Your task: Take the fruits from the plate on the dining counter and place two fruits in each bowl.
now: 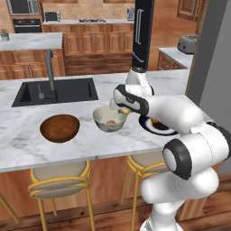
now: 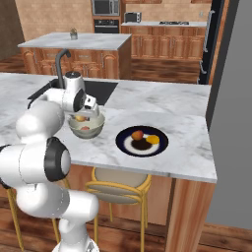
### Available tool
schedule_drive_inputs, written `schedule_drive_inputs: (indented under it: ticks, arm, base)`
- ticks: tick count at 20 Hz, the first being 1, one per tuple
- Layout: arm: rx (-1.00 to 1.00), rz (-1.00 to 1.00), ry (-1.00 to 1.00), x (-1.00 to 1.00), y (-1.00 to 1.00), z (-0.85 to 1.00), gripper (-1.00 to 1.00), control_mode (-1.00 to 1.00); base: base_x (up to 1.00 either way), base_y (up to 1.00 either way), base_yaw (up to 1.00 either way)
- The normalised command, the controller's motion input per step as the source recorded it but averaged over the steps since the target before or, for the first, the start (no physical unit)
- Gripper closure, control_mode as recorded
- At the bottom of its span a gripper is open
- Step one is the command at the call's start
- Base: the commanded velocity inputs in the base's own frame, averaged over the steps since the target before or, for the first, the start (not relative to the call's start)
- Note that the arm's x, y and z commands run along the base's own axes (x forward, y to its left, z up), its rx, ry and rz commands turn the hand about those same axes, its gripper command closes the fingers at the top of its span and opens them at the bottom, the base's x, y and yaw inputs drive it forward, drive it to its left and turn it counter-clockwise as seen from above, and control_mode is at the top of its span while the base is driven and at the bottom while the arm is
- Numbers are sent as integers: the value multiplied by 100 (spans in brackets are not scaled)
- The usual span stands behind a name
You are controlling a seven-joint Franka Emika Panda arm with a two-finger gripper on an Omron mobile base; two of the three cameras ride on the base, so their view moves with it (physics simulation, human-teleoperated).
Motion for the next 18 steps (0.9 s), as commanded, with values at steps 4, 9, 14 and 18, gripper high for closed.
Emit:
schedule_drive_inputs:
  ticks: [4, 9, 14, 18]
  arm:
    - [-1, 5, 9, 21, 11, 0, 100, -100]
    - [-1, 0, 7, 53, 1, -21, 100, -100]
    - [-4, 1, 0, 42, 14, -73, 100, -100]
    - [-2, 0, 2, 29, 27, -51, 100, -100]
  base:
    - [0, 0, 0]
    - [0, 0, 0]
    - [0, 0, 0]
    - [0, 0, 0]
